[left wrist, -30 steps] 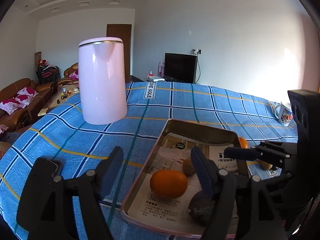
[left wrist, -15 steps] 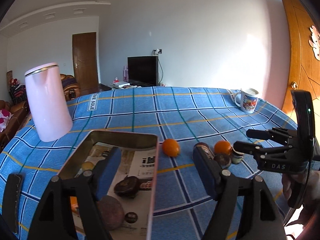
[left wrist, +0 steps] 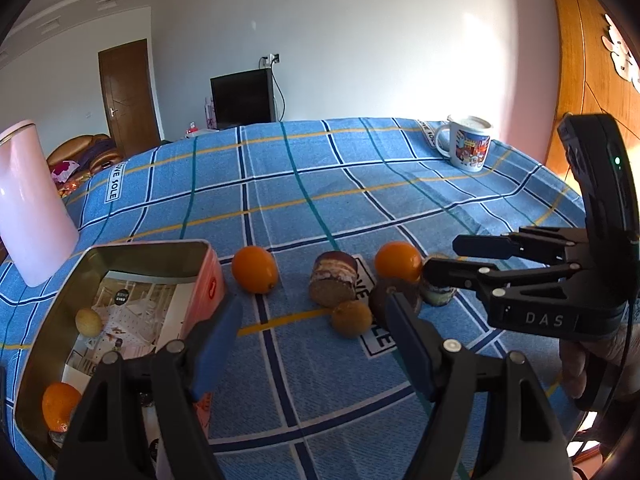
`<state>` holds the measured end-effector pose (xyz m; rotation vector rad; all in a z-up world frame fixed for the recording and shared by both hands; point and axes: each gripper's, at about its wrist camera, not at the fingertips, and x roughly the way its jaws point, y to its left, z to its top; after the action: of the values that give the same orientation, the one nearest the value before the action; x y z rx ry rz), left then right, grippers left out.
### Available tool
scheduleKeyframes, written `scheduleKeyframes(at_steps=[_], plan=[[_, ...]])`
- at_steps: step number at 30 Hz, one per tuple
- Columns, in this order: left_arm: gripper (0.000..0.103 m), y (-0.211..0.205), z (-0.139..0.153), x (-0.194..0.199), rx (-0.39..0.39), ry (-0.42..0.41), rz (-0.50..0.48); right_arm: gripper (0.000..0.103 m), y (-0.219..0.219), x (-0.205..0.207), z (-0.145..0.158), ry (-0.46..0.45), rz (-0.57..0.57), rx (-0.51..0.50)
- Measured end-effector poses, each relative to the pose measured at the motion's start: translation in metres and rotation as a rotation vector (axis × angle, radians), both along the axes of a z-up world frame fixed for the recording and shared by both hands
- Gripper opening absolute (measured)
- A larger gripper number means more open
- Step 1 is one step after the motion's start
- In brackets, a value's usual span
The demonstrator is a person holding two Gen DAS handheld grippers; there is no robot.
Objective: Organize fruits
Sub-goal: 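Grasp the small brown kiwi with the left tool while the right tool grasps the beige-lidded jar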
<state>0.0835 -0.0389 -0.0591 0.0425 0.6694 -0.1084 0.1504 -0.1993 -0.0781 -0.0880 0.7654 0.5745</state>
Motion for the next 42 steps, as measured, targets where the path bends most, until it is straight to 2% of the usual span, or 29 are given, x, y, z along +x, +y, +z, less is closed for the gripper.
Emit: scheduleKeyframes(at_steps=[2,4,9,13,15,19,21,26,32,36,39,42], plan=[[0.075,-0.001,-0.004,0.004,-0.006,0.031,-0.016,0.050,0.002,0.000,-0.001,0.003,0.011,0.000],[0.075,-0.003,-0.005,0.006,-0.008,0.043,-0.027,0.045,0.003,-0.002,-0.001,0.005,0.027,0.007],[0.058,-0.008,-0.011,0.015,-0.003,0.097,-0.060,0.045,0.009,-0.002,-0.004,0.039,0.076,0.012],[0.052,-0.010,-0.016,0.023,-0.022,0.139,-0.077,0.044,0.005,0.001,-0.005,0.063,0.071,0.043],[0.047,-0.012,-0.018,0.026,-0.023,0.153,-0.090,0.040,0.002,0.001,-0.004,0.059,0.067,0.059],[0.045,-0.012,-0.019,0.031,-0.035,0.165,-0.089,0.039,0.002,0.000,-0.004,0.057,0.067,0.058],[0.037,-0.015,-0.020,0.032,-0.026,0.171,-0.096,0.040,0.001,0.001,-0.004,0.064,0.068,0.065],[0.037,-0.016,-0.021,0.033,-0.010,0.178,-0.086,0.042,-0.007,0.010,-0.009,0.121,0.066,0.128],[0.033,-0.016,-0.024,0.036,-0.006,0.195,-0.088,0.043,-0.005,0.008,-0.008,0.113,0.068,0.115],[0.030,-0.017,-0.025,0.035,-0.003,0.195,-0.091,0.044,-0.013,0.014,-0.011,0.155,0.073,0.171],[0.030,-0.018,-0.023,0.034,0.002,0.184,-0.090,0.043,-0.015,0.014,-0.011,0.163,0.081,0.190],[0.030,-0.018,-0.021,0.032,0.006,0.167,-0.089,0.038,-0.011,0.008,-0.007,0.125,0.076,0.162]])
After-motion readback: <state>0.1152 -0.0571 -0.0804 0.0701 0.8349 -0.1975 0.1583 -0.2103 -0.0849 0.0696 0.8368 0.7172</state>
